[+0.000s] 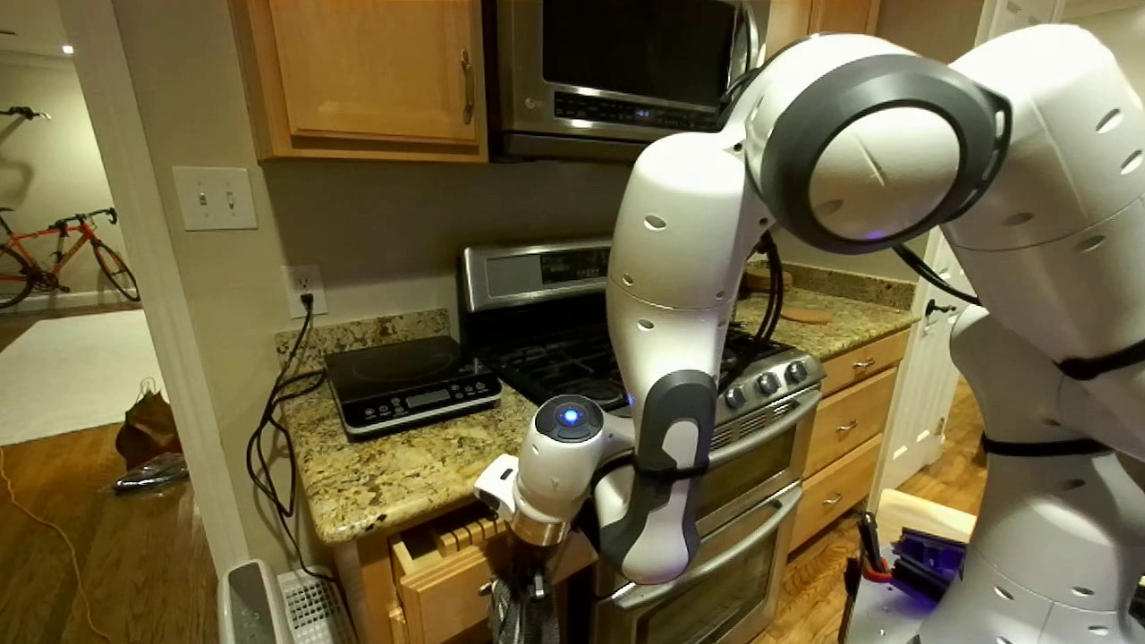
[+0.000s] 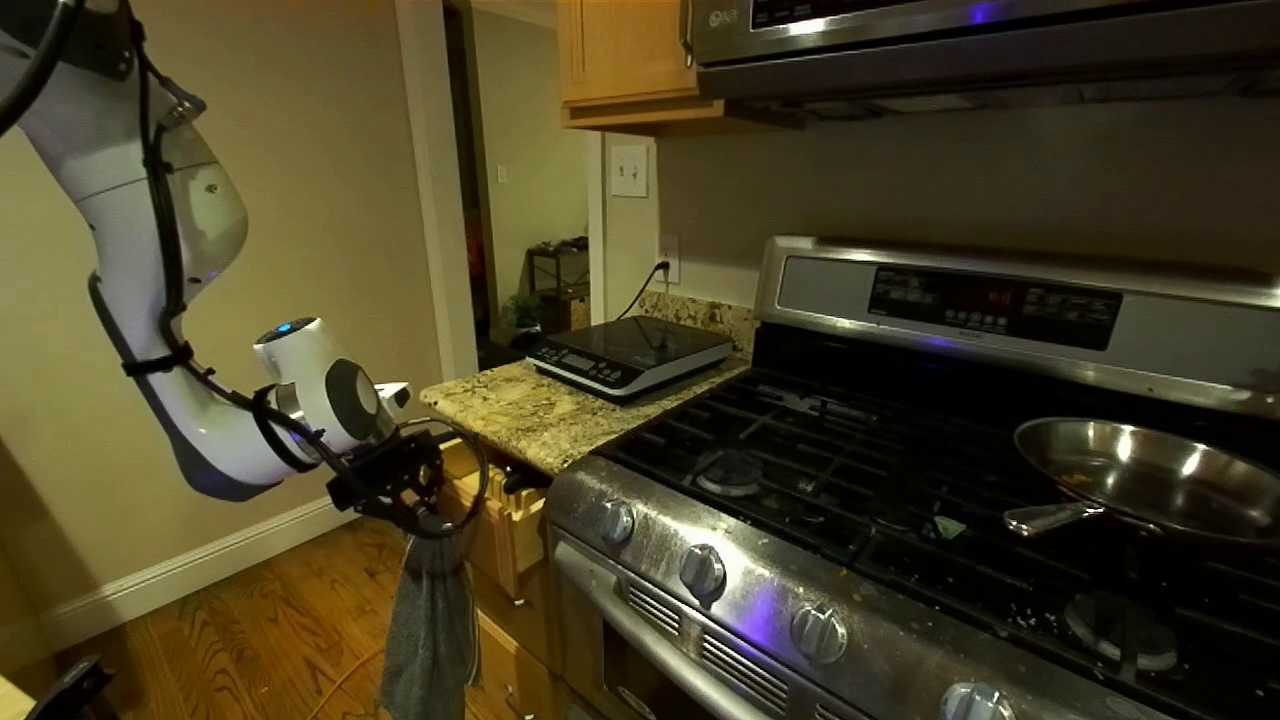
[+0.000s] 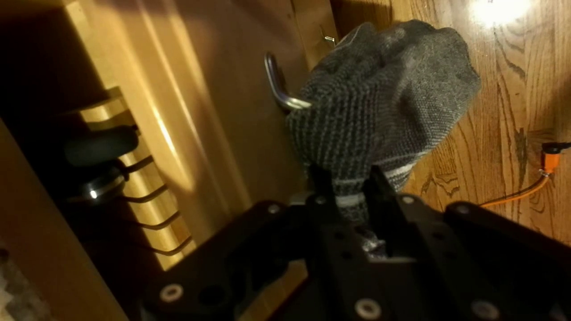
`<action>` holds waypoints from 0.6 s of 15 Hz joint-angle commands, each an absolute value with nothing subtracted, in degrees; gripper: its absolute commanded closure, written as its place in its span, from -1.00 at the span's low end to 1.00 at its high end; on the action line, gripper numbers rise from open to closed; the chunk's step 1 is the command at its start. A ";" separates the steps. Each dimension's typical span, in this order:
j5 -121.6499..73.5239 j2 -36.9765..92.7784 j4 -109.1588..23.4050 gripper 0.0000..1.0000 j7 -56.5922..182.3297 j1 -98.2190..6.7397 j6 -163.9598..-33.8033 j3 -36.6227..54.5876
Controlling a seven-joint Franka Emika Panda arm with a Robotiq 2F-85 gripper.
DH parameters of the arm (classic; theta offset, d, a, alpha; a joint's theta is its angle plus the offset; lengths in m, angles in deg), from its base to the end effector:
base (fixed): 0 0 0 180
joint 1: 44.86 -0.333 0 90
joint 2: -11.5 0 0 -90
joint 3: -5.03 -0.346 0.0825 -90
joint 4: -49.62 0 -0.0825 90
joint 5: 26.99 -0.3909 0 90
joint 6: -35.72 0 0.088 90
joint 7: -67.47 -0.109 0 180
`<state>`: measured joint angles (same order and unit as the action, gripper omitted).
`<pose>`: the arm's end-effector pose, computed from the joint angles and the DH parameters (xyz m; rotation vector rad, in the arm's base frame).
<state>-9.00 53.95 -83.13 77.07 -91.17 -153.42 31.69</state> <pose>0.4947 0.1947 0.0955 2.5147 1.3473 0.4105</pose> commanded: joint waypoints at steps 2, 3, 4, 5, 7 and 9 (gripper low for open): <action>-13.22 53.70 -84.87 0.83 79.34 -95.23 -155.10 34.05; -13.86 53.54 -85.71 0.83 79.30 -96.26 -155.80 34.48; -14.52 53.62 -86.51 0.83 79.14 -97.56 -156.25 35.12; -15.18 53.70 -87.30 0.83 79.00 -98.86 -156.64 35.65; -16.78 53.66 -89.66 0.83 78.83 -101.61 -157.77 36.35; -19.19 53.27 -92.83 0.83 79.15 -104.55 -160.19 36.70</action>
